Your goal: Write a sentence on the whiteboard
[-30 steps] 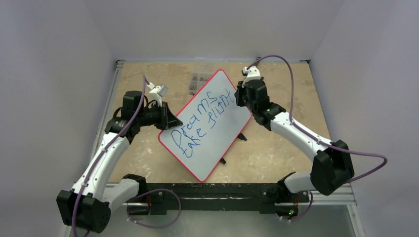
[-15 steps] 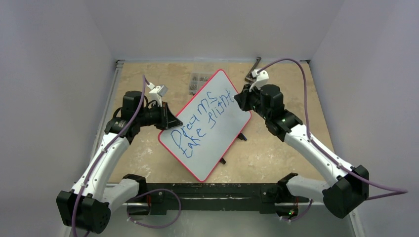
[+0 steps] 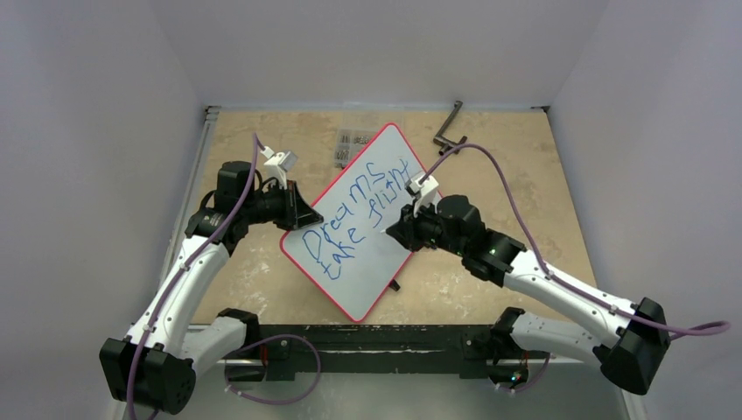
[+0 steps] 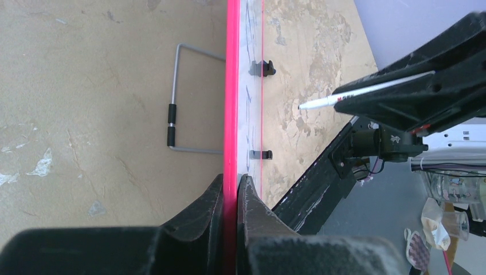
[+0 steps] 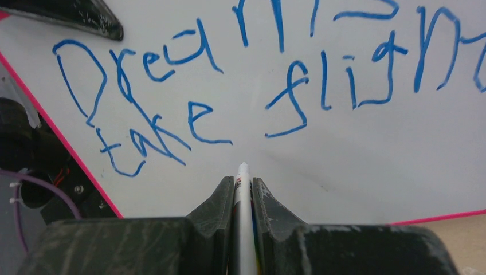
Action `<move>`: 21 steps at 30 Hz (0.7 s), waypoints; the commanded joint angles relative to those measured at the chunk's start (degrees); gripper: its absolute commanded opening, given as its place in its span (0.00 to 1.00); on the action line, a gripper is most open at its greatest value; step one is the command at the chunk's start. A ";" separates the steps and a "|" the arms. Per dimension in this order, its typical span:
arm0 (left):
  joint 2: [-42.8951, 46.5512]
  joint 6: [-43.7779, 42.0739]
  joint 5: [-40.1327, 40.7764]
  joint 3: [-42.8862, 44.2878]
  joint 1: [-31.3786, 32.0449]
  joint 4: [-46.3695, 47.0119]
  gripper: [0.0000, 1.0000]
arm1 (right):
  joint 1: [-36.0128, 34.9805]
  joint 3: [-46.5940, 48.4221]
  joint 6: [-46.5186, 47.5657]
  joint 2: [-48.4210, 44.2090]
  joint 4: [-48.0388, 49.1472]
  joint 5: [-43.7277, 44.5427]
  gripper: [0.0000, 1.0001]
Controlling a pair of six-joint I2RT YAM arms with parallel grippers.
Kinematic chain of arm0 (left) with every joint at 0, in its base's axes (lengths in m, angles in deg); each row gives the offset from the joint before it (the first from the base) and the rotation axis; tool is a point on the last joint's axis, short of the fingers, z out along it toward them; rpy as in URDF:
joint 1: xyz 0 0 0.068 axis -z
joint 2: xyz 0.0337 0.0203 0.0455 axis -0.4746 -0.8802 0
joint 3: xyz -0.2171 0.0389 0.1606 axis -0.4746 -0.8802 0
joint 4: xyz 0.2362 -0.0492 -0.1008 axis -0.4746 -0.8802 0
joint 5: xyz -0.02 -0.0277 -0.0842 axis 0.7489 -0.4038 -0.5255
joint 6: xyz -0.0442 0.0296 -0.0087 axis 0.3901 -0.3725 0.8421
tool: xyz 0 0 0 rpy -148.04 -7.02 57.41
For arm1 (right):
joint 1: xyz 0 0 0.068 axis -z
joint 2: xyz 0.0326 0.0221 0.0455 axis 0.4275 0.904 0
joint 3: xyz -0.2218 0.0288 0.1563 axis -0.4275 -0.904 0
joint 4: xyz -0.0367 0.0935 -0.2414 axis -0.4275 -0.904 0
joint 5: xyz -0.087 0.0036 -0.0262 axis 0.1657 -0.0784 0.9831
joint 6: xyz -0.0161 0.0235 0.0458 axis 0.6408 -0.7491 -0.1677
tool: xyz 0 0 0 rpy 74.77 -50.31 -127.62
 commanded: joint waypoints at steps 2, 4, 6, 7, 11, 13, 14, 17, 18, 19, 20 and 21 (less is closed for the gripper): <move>0.23 -7.69 6.84 -0.11 0.07 -0.44 0.00 | -3.43 -6.05 -0.33 -4.22 2.52 2.74 0.00; 0.13 -7.69 6.93 -0.14 0.08 -0.48 0.00 | -5.61 -8.03 -0.43 -5.09 3.32 3.84 0.00; 0.12 -7.69 7.01 -0.15 0.08 -0.48 0.00 | -8.02 -9.74 -0.61 -5.93 4.59 4.80 0.00; -0.03 -7.69 7.01 -0.13 0.08 -0.48 0.00 | -9.06 -10.35 -0.80 -5.99 5.04 4.94 0.00; -0.09 -7.70 7.08 -0.08 0.08 -0.41 0.00 | -13.52 -12.21 -1.12 -5.64 6.90 5.98 0.00; -0.10 -7.69 7.02 -0.07 0.08 -0.42 0.00 | -15.96 -12.27 -1.27 -5.16 9.32 6.85 0.00; -0.13 -7.68 7.08 -0.07 0.08 -0.48 0.00 | -16.86 -12.58 -1.39 -4.78 11.05 7.11 0.00; -0.14 -7.69 7.10 -0.01 0.08 -0.56 0.00 | -18.77 -12.66 -1.61 -2.58 14.21 7.16 0.00; -0.17 -7.69 7.10 -0.06 0.08 -0.57 0.00 | -19.40 -12.40 -1.50 -1.55 14.88 7.26 0.00; -0.11 -7.69 7.10 -0.06 0.08 -0.55 0.00 | -20.06 -12.20 -1.48 -0.57 15.65 7.34 0.00; -0.18 -7.69 7.10 -0.02 0.08 -0.57 0.00 | -20.53 -11.85 -1.44 0.38 16.27 7.35 0.00; -0.10 -7.69 7.10 0.02 0.08 -0.56 0.00 | -21.07 -11.40 -1.39 1.33 16.80 7.36 0.00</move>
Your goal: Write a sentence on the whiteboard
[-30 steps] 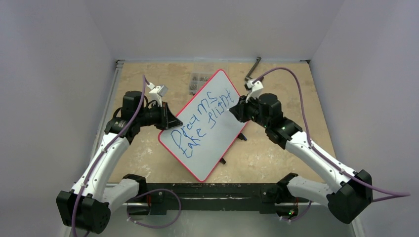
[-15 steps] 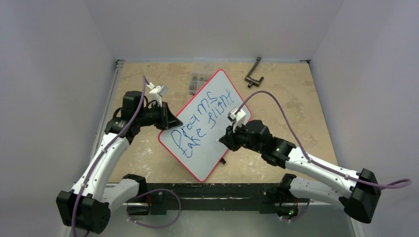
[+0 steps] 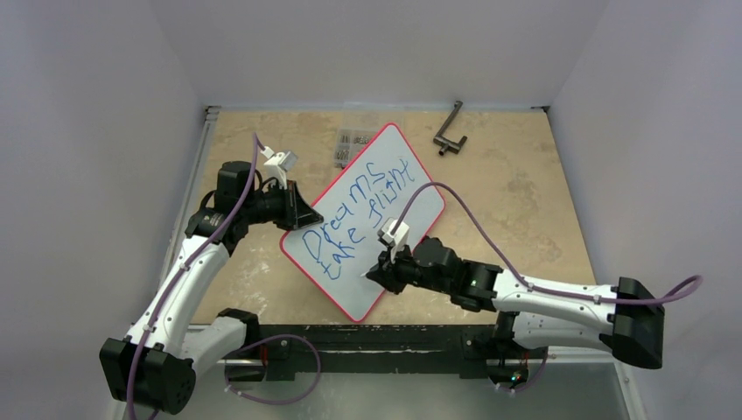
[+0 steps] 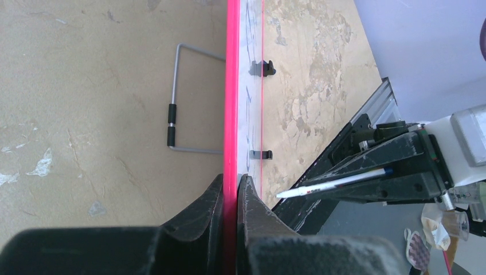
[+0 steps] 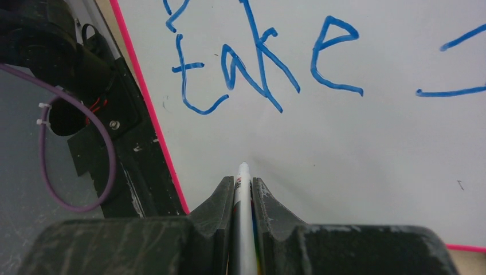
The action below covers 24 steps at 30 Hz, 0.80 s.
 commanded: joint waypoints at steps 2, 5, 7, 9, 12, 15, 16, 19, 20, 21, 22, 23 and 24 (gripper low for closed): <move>-0.06 -7.69 7.04 -0.05 0.08 -0.57 0.00 | -2.27 2.04 -0.37 4.35 7.20 1.76 0.00; 0.02 -7.69 6.91 -0.01 0.08 -0.56 0.00 | -2.60 2.79 -0.04 5.59 8.39 1.69 0.00; 0.04 -7.69 6.78 0.03 0.08 -0.57 0.00 | -2.71 3.06 0.22 5.74 8.77 1.64 0.00; 0.05 -7.69 6.62 0.03 0.08 -0.54 0.00 | -2.75 3.38 0.49 5.92 8.95 1.67 0.00; 0.20 -7.69 6.59 0.05 0.08 -0.57 0.00 | -2.79 3.89 0.92 6.42 9.23 1.84 0.00; 0.21 -7.69 6.55 0.02 0.08 -0.57 0.00 | -2.80 4.59 1.11 7.22 9.45 2.12 0.00; 0.19 -7.69 6.55 0.02 0.08 -0.57 0.00 | -2.80 4.77 1.15 7.53 9.46 2.38 0.00; 0.14 -7.69 6.61 0.02 0.08 -0.57 0.00 | -2.80 5.23 1.25 8.21 9.48 3.86 0.00; 0.14 -7.69 6.65 0.06 0.08 -0.57 0.00 | -2.80 5.34 1.28 8.39 9.52 4.37 0.00; 0.23 -7.69 6.65 0.02 0.08 -0.57 0.00 | -2.80 5.37 1.27 8.59 9.54 4.93 0.00; 0.20 -7.69 6.64 0.04 0.08 -0.57 0.00 | -2.82 5.31 1.21 8.86 9.54 5.61 0.00; 0.20 -7.69 6.64 0.02 0.08 -0.57 0.00 | -2.80 5.29 1.24 9.19 9.42 6.09 0.00; 0.20 -7.69 6.64 0.04 0.08 -0.57 0.00 | -2.80 5.29 1.24 9.52 9.31 6.61 0.00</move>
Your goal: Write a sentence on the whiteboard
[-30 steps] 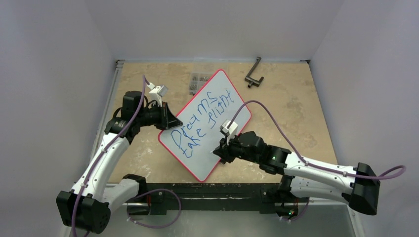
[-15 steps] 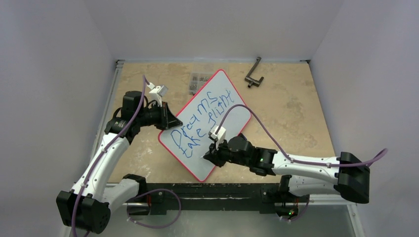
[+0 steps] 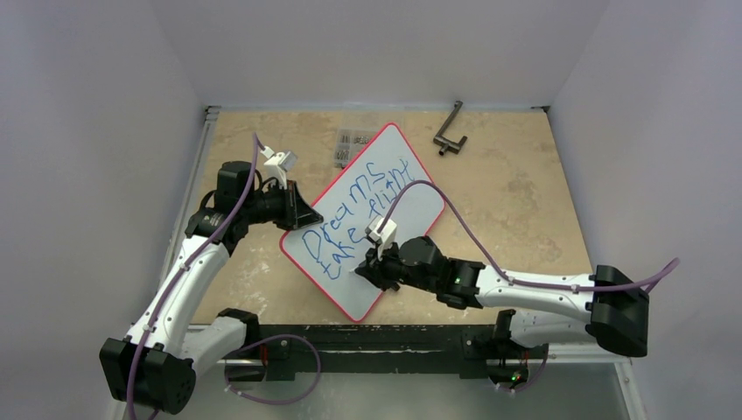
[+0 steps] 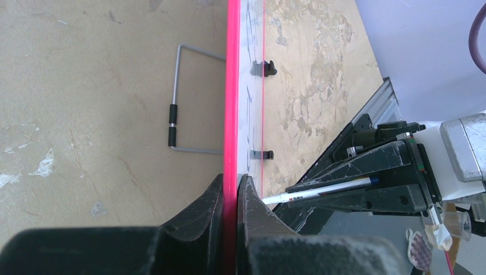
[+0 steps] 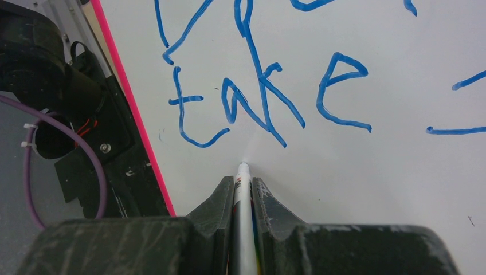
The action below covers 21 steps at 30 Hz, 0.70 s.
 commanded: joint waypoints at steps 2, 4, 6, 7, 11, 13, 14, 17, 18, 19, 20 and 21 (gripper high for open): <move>0.17 -7.69 6.75 0.03 0.08 -0.57 0.00 | -0.38 2.36 0.62 1.29 1.84 4.27 0.00; 0.25 -7.65 6.84 -0.02 0.08 -0.64 0.00 | -0.35 1.86 0.36 1.75 1.85 4.66 0.00; 0.26 -7.69 6.91 0.03 0.08 -0.67 0.00 | -0.39 1.32 0.12 2.05 1.80 4.70 0.00; 0.28 -7.77 6.92 0.02 0.08 -0.65 0.00 | -0.39 1.06 0.10 2.21 1.70 4.72 0.00; 0.31 -7.78 7.02 0.09 0.08 -0.73 0.00 | -0.39 0.54 -0.03 2.71 0.55 5.38 0.00; 0.32 -7.78 7.02 0.04 0.08 -0.74 0.00 | -0.37 0.10 -0.18 2.81 0.13 5.67 0.00; 0.37 -7.78 7.02 0.02 0.08 -0.71 0.00 | -0.39 -0.22 -0.29 2.80 0.05 5.71 0.00; 0.31 -7.78 7.02 0.07 0.08 -0.74 0.00 | -0.39 -1.13 -0.93 2.89 -0.04 5.60 0.00; 0.38 -7.78 7.02 0.04 0.08 -0.75 0.00 | -0.39 -1.40 -1.22 2.89 -0.15 5.60 0.00; 0.33 -7.78 7.02 0.02 0.08 -0.75 0.00 | -0.39 -1.70 -1.53 2.89 -0.17 5.60 0.00; 0.35 -7.78 7.02 0.07 0.08 -0.75 0.00 | -0.39 -2.16 -1.78 2.89 -0.23 5.60 0.00; 0.38 -7.78 7.02 0.04 0.08 -0.75 0.00 | -0.39 -2.52 -2.00 2.89 -0.19 5.60 0.00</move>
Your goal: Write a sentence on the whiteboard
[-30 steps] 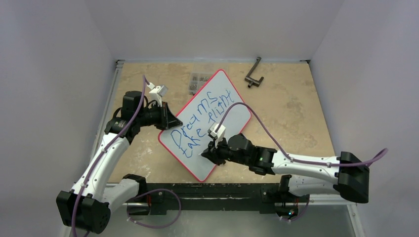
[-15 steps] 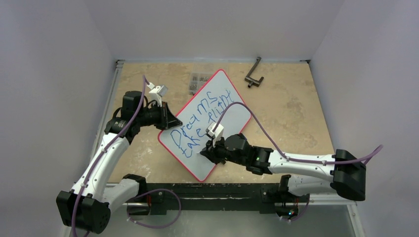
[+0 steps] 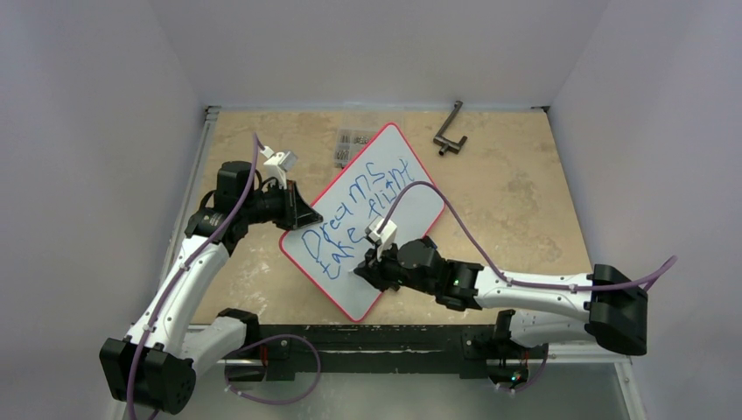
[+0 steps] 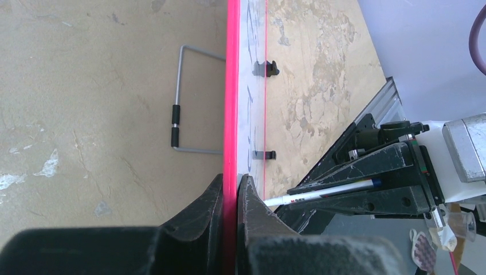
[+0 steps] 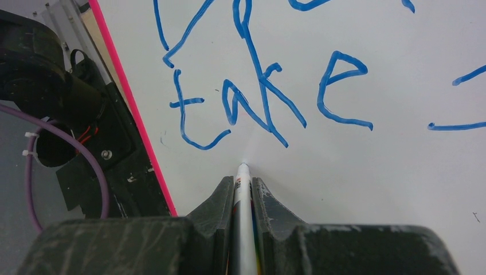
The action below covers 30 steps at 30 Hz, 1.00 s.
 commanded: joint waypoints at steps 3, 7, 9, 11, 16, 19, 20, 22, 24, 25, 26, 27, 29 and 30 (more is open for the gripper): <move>0.33 -7.02 6.85 0.03 0.10 -0.74 0.00 | 0.24 -3.50 -1.68 1.86 -1.07 3.02 0.00; 0.33 -7.02 6.86 0.06 0.10 -0.74 0.00 | 0.24 -4.98 -2.97 1.80 -1.01 2.70 0.00; 0.35 -7.02 6.86 0.03 0.10 -0.68 0.00 | 0.24 -5.88 -3.80 1.78 -1.11 2.54 0.00; 0.38 -7.02 6.91 0.05 0.10 -0.72 0.00 | 0.20 -6.77 -4.46 1.64 -1.11 2.52 0.00; 0.35 -7.02 6.87 0.02 0.10 -0.70 0.00 | 0.15 -8.62 -6.25 1.68 -1.08 2.24 0.00; 0.33 -7.02 6.91 0.02 0.10 -0.75 0.00 | -0.06 -8.76 -6.92 1.98 -1.24 2.22 0.00; 0.34 -7.02 6.88 0.02 0.10 -0.75 0.00 | -0.10 -8.72 -7.06 2.15 -1.25 2.24 0.00; 0.43 -7.02 6.87 0.03 0.10 -0.75 0.00 | -0.18 -8.38 -7.05 2.57 -1.33 2.36 0.00; 0.43 -7.02 6.89 0.06 0.10 -0.75 0.00 | -0.20 -7.95 -6.99 2.94 -1.50 2.48 0.00; 0.42 -7.02 6.87 0.03 0.10 -0.70 0.00 | -0.26 -7.67 -6.82 3.04 -1.57 2.61 0.00; 0.44 -7.02 6.86 0.04 0.10 -0.74 0.00 | -0.31 -7.35 -6.70 3.09 -1.64 2.58 0.00; 0.45 -7.02 6.87 0.02 0.10 -0.75 0.00 | -0.29 -7.07 -6.62 3.09 -1.68 2.66 0.00; 0.50 -7.01 6.86 0.08 0.10 -0.74 0.00 | -0.34 -6.29 -6.40 3.09 -1.84 2.62 0.00; 0.53 -7.01 6.86 0.07 0.10 -0.71 0.00 | -0.37 -5.93 -6.24 2.97 -1.93 2.58 0.00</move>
